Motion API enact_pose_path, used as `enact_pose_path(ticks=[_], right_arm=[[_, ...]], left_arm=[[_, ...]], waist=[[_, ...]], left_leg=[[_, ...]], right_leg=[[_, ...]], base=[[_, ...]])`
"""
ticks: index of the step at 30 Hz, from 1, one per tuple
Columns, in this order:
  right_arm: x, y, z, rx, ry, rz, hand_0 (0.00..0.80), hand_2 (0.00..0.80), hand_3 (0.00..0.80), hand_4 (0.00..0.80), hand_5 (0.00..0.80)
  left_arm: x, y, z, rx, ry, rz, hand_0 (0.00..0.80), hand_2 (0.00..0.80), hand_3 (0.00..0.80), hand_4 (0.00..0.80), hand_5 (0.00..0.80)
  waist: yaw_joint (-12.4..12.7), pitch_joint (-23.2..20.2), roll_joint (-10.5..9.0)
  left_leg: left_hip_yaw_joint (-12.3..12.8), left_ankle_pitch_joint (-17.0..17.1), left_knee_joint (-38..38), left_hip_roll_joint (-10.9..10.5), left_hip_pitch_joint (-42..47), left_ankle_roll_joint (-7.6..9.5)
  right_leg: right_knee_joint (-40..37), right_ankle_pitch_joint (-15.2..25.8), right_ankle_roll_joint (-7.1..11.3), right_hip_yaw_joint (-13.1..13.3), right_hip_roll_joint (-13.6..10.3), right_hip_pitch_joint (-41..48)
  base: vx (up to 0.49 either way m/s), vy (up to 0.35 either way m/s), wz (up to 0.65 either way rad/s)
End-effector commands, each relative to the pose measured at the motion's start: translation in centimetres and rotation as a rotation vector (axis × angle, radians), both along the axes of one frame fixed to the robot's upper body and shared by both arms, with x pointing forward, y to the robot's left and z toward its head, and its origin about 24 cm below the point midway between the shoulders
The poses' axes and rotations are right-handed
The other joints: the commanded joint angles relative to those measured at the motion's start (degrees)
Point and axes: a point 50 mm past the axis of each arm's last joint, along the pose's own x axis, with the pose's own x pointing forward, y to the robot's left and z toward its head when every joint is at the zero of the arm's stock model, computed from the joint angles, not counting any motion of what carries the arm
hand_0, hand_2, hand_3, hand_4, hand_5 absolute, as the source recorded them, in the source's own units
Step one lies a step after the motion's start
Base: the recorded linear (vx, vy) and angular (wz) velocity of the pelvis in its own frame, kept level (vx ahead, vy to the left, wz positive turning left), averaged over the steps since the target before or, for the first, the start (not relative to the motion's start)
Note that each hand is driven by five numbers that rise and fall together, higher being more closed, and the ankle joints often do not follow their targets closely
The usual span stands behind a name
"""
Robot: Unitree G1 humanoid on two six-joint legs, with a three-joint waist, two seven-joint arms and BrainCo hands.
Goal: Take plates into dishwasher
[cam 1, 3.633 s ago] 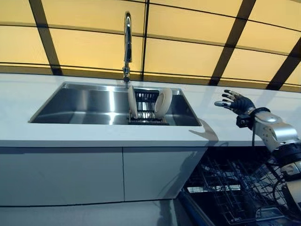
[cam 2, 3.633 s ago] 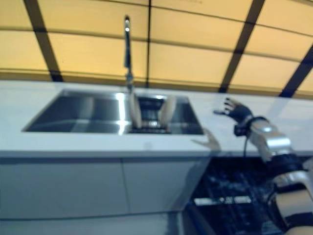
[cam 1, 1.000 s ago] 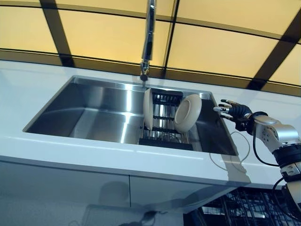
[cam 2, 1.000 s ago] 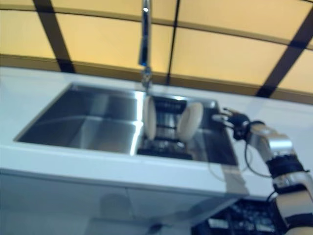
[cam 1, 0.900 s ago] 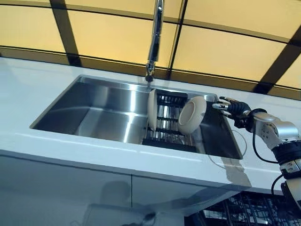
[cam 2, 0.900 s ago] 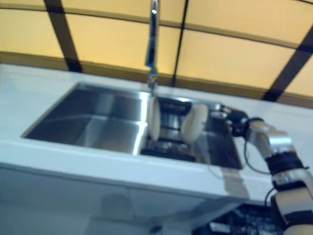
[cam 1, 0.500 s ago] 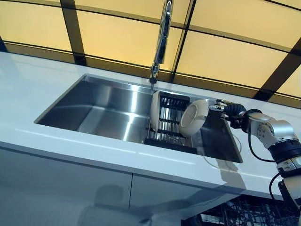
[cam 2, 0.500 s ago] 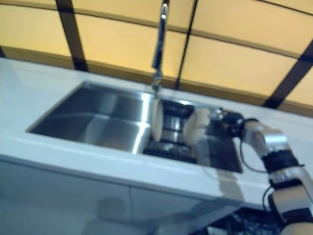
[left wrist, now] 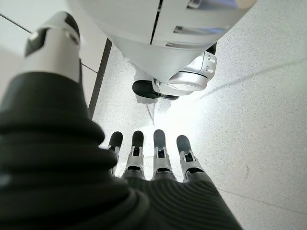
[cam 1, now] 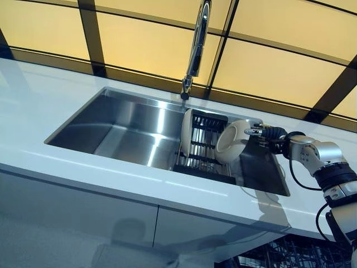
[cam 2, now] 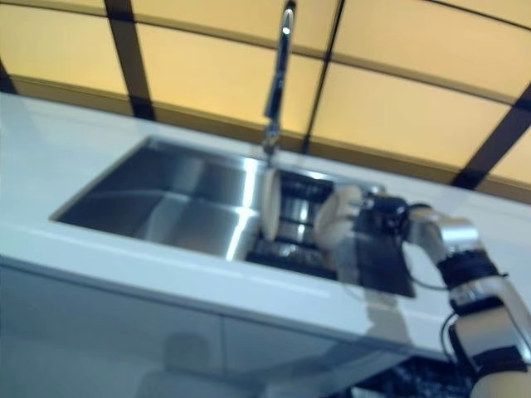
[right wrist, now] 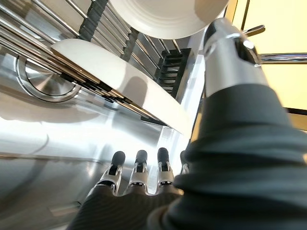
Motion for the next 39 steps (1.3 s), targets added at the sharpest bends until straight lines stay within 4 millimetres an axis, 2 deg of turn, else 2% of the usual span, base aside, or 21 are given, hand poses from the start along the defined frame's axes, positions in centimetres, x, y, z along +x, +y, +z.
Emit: enact_pose_path(ticks=[1,4,6,17,27,31,39], right_arm=[[0.6,-0.1,3.3,-0.045,-0.017,-0.002,0.000,0.000,0.000,0.000,0.000],[0.1,-0.8,1.5,-0.021,0.110,0.003,0.000,0.000,0.000,0.000,0.000],[-0.1,-1.4,1.0,-0.026,0.146,-0.005,0.000,0.000,0.000,0.000,0.000],[-0.4,-2.5,1.9,-0.002,0.176,0.005,0.000,0.000,0.000,0.000,0.000],[-0.1,-1.6,2.3,0.033,0.140,0.011,0.000,0.000,0.000,0.000,0.000],[0.1,-0.4,2.4,0.142,0.110,0.021,0.000,0.000,0.000,0.000,0.000],[0.0,-0.6,2.1,0.153,0.108,-0.021,0.000,0.000,0.000,0.000,0.000]], left_arm=[[1.0,0.7,0.4,0.024,-0.017,-0.046,0.000,0.000,0.000,0.000,0.000],[1.2,0.7,0.4,0.028,-0.030,-0.047,0.000,0.000,0.000,0.000,0.000],[1.2,0.9,0.5,0.033,-0.036,-0.045,0.000,0.000,0.000,0.000,0.000],[1.0,1.1,0.6,0.038,-0.049,-0.052,0.000,0.000,0.000,0.000,0.000],[1.0,1.0,0.6,0.030,-0.058,-0.057,0.000,0.000,0.000,0.000,0.000],[0.8,1.1,0.6,0.028,-0.057,-0.057,0.000,0.000,0.000,0.000,0.000],[0.7,0.9,0.5,0.029,-0.060,-0.057,0.000,0.000,0.000,0.000,0.000]], waist=[[1.6,0.4,0.79],[1.6,0.8,0.77],[1.6,1.1,0.58],[1.5,0.9,0.17],[1.7,1.2,0.22],[1.6,1.1,0.23],[1.6,0.8,0.16]], left_leg=[[1.2,-2.1,-0.1,3.9,1.2,-3.57],[1.3,-2.1,-0.1,3.9,1.1,-3.63],[1.3,-2.1,-0.1,4.0,1.2,-3.69],[1.2,-2.3,-0.1,4.0,1.4,-3.88],[0.9,-2.5,-0.1,4.0,1.6,-3.92],[1.0,-2.6,-0.1,4.0,1.8,-3.96],[0.9,-2.7,-0.1,4.1,2.2,-3.98]], right_leg=[[0.9,2.1,4.47,-0.4,-2.2,-0.3],[0.9,2.1,4.37,-0.5,-2.2,-0.3],[0.9,2.1,4.33,-0.6,-2.1,-0.3],[0.8,1.9,4.30,-0.7,-2.1,-0.2],[0.8,1.8,4.23,-0.7,-2.0,-0.1],[0.8,1.7,4.18,-0.8,-2.0,0.2],[0.8,1.5,4.17,-0.8,-2.0,0.5]], base=[[0.000,0.000,0.00],[0.000,0.000,0.00],[0.000,0.000,0.00],[0.000,0.000,0.00],[0.000,0.000,0.00],[0.000,0.000,0.00],[0.000,0.000,0.00]])
